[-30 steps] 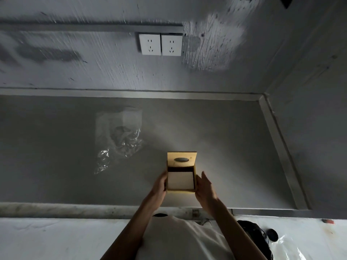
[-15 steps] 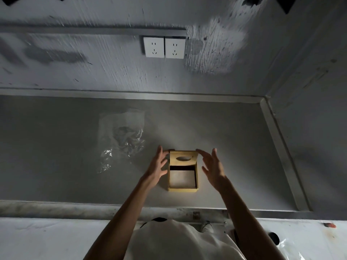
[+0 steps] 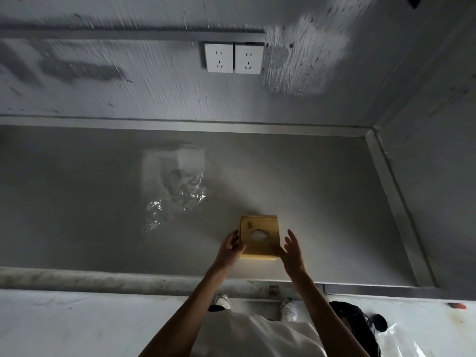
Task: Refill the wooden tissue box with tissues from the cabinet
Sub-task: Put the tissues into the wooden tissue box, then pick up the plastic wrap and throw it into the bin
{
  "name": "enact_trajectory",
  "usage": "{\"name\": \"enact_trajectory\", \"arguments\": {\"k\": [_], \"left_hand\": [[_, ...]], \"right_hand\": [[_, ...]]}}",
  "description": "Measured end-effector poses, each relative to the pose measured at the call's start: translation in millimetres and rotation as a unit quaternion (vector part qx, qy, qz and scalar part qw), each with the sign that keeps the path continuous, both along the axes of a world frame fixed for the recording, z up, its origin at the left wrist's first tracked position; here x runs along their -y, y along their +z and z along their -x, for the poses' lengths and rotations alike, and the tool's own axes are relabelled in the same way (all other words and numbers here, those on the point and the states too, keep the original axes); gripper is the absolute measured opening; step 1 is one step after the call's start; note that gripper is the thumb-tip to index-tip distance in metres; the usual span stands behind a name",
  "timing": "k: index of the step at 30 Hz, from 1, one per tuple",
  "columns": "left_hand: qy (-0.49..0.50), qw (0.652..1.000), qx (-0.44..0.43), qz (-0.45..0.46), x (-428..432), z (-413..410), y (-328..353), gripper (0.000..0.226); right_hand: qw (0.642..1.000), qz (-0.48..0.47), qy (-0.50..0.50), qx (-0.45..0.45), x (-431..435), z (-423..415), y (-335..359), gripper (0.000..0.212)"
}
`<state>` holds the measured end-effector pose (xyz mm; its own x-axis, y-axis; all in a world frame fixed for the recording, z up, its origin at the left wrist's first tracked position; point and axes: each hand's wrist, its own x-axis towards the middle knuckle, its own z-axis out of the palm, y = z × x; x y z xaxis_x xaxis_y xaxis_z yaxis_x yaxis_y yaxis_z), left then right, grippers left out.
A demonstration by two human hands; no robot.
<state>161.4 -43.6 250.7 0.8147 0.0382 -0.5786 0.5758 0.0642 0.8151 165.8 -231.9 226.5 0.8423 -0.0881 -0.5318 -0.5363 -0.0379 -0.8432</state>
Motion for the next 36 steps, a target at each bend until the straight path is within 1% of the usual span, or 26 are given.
{"name": "enact_trajectory", "arguments": {"k": [1,3,4,5,6,7,8,9,11,13,17,19,20,21,22,23,24,25,26,27,28,30,31,33,34,36], "left_hand": [[-0.006,1.000,0.010,-0.006,0.6,0.1,1.0,0.039],[-0.017,1.000,0.017,-0.009,0.4,-1.1,0.1,0.032],[-0.020,1.000,0.017,-0.015,-1.1,-1.0,-3.0,0.031],[-0.023,0.999,0.016,-0.018,-1.9,-0.7,-6.2,0.031],[-0.026,0.999,0.015,-0.020,-1.9,-0.2,-8.2,0.031],[-0.026,0.999,0.018,-0.016,-1.4,-0.4,-11.7,0.031],[-0.026,0.999,0.019,-0.017,0.6,-1.1,-12.6,0.034],[-0.025,0.999,0.020,-0.018,2.8,-2.7,-12.5,0.040],[-0.030,0.999,0.032,-0.027,6.8,-9.3,-8.7,0.046],[-0.043,0.998,0.037,-0.028,7.4,-19.4,-5.5,0.042],[-0.081,0.995,0.037,-0.041,2.7,-31.6,-8.4,0.042],[-0.135,0.989,0.038,-0.056,-1.5,-30.9,-9.0,0.044],[-0.166,0.982,0.040,-0.086,-8.0,-31.3,-8.0,0.053],[-0.187,0.974,0.047,-0.122,-18.3,-33.6,-5.2,0.062],[-0.188,0.967,0.062,-0.161,-32.5,-37.5,2.0,0.064],[-0.164,0.961,0.095,-0.200,-49.7,-43.0,11.5,0.057],[-0.117,0.953,0.135,-0.245,-69.7,-48.5,22.6,0.045],[-0.056,0.942,0.164,-0.288,-91.1,-54.2,32.8,0.035],[0.003,0.931,0.179,-0.317,-112.6,-60.1,43.1,0.029],[0.059,0.924,0.182,-0.332,-136.2,-66.6,46.3,0.027],[0.109,0.918,0.176,-0.338,-160.8,-73.5,50.9,0.029],[0.187,0.912,0.131,-0.340,-206.8,-86.9,44.6,0.034],[0.204,0.911,0.097,-0.345,-229.6,-94.0,37.8,0.035],[0.190,0.920,0.030,-0.343,-264.8,-110.0,19.6,0.043],[0.176,0.930,0.000,-0.322,-277.1,-117.0,10.3,0.051],[0.166,0.956,-0.051,-0.234,-289.6,-126.6,-6.9,0.064]], "right_hand": [[1.000,-0.005,-0.010,-0.002,-0.7,1.0,-0.2,0.080],[0.999,-0.030,-0.022,-0.010,2.2,-0.8,-6.2,0.099],[0.999,-0.032,-0.022,-0.017,0.9,-0.5,-3.2,0.098],[0.999,-0.031,-0.028,-0.026,1.2,-1.8,-8.0,0.084],[0.999,-0.018,-0.021,-0.024,0.3,-1.4,-8.9,0.063],[1.000,0.006,-0.004,-0.014,-0.7,-2.5,-12.6,0.043],[0.999,0.032,0.012,0.003,-2.9,-3.1,-13.1,0.027],[0.998,0.050,0.024,0.028,-5.2,-4.4,-17.4,0.025],[0.997,0.056,0.034,0.044,-11.2,-10.7,-10.7,0.033],[0.996,0.056,0.032,0.062,-16.1,-18.7,-0.1,0.038],[0.996,0.058,0.045,0.057,-15.9,-28.9,10.7,0.032],[0.995,0.085,0.037,0.029,-12.7,-27.4,10.5,0.033],[0.992,0.120,0.024,0.021,-13.7,-27.7,17.7,0.034],[0.984,0.173,0.015,0.033,-16.6,-32.1,24.3,0.040],[0.970,0.234,0.020,0.063,-23.8,-39.6,36.9,0.048],[0.958,0.266,0.032,0.103,-34.6,-50.2,49.8,0.051],[0.955,0.266,0.050,0.124,-50.8,-63.1,65.7,0.048],[0.955,0.252,0.075,0.135,-69.8,-77.6,81.6,0.041],[0.956,0.244,0.095,0.134,-90.0,-93.9,91.3,0.032],[0.957,0.234,0.115,0.130,-111.5,-111.3,96.6,0.026],[0.958,0.227,0.131,0.119,-133.5,-129.2,98.4,0.024],[0.961,0.207,0.159,0.093,-175.7,-161.9,88.0,0.027],[0.958,0.216,0.174,0.076,-197.9,-174.9,84.1,0.028],[0.946,0.255,0.198,0.034,-235.1,-196.4,77.7,0.031],[0.944,0.261,0.202,0.005,-250.5,-204.6,73.9,0.035],[0.955,0.203,0.201,-0.073,-268.5,-211.5,68.0,0.042]]}}
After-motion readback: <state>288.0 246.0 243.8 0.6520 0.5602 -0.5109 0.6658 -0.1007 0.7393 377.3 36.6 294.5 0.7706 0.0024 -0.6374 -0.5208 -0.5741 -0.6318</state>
